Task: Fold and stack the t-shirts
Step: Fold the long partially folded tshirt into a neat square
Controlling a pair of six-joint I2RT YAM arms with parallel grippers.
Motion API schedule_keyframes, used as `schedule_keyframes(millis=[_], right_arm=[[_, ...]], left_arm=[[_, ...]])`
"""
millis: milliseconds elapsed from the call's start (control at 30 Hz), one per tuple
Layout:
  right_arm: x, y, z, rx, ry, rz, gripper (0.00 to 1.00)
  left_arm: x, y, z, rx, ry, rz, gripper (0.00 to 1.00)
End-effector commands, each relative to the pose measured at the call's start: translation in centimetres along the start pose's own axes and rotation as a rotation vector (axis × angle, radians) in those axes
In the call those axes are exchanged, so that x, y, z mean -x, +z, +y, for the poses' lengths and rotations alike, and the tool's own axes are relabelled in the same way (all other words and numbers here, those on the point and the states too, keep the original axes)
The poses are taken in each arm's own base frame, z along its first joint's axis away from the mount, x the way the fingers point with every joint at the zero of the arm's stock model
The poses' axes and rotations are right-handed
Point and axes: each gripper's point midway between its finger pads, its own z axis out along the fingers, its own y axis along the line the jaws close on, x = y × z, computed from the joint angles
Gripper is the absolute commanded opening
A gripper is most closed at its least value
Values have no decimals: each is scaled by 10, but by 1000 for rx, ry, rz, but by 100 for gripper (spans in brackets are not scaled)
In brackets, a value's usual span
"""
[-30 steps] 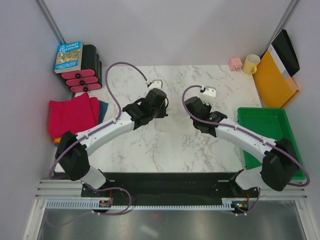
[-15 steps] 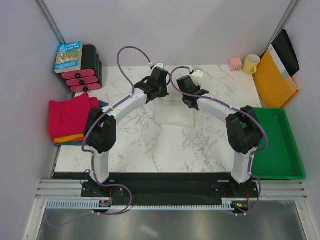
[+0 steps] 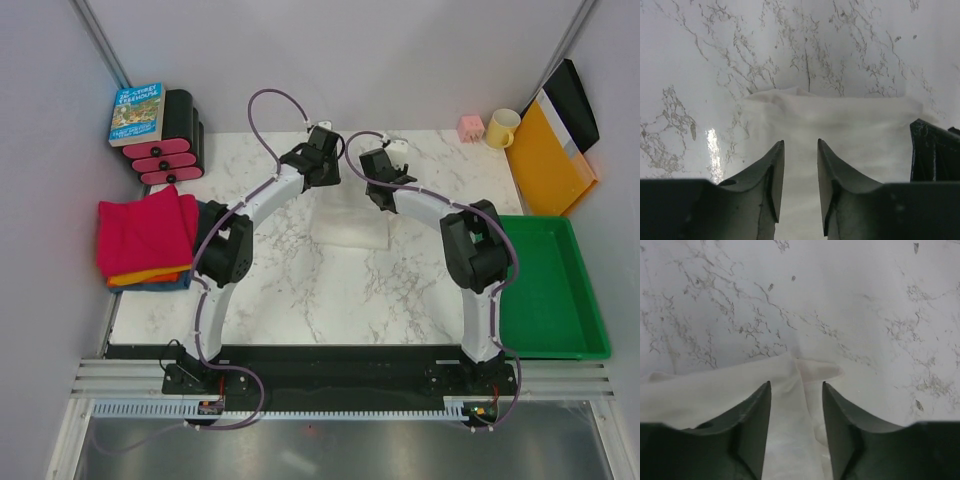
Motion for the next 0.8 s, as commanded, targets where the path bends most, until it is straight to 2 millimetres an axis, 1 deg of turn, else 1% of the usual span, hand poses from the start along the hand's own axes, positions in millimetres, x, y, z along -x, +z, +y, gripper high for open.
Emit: schedule_keyframes(millis=[0,33,67,100,133,167,200,233,267,300,333,367,400,433,467,500,533,567,600,633,667,700,767], right_arm=[[43,-33,13,122,92,-91,59],[47,-45,21,152,97,-95,62],[44,-52,28,181,87,-88,62],[42,-57,35,208,77,-83,60],[34,-63,45,239,68,-68,57],[28,-64,51,256,68,-49,51],[13,-61,58,284,60,-5,33],[5,-59,63,301,71,20,26],[-4,-55,66,307,70,45,19],[-24,-47,69,308,51,96,5],[-33,-44,70,303,48,119,2],[-43,-41,70,296,48,147,0],[-58,-35,66,275,35,183,0],[-71,-33,61,263,22,205,0],[-80,-32,58,250,23,220,0],[-94,-31,50,232,13,246,0],[-101,-32,47,224,11,258,0],[-106,-32,43,219,12,268,0],[-116,-36,39,215,6,281,0],[-119,-37,36,209,5,285,0],[-123,-39,33,202,1,289,0],[-130,-45,28,200,-5,298,0],[-135,-53,23,194,-15,295,0]], left_arm=[[53,-38,-5,-3,-28,-129,43],[49,-40,-3,1,-41,-124,45],[50,-46,-3,-5,-47,-128,45],[52,-54,-7,-30,-52,-132,45],[42,-52,-7,-39,-47,-115,44],[36,-50,-8,-49,-47,-103,42],[25,-46,-12,-72,-44,-71,32],[12,-40,-12,-75,-38,-40,25],[1,-36,-15,-96,-35,-5,21],[-10,-31,-15,-103,-43,26,14],[-28,-23,-13,-101,-40,69,12],[-39,-18,-12,-100,-40,95,11],[-47,-16,-11,-97,-48,115,10],[-65,-12,-6,-85,-44,150,10],[-72,-10,-5,-84,-45,160,9],[-89,-8,1,-68,-49,192,9],[-95,-8,3,-65,-50,203,9],[-98,-9,4,-66,-52,199,9],[-113,-9,10,-50,-52,226,9],[-118,-11,12,-46,-53,233,9],[-118,-16,14,-40,-57,226,9],[-131,-19,19,-28,-61,245,9],[-141,-27,22,-19,-66,247,9]])
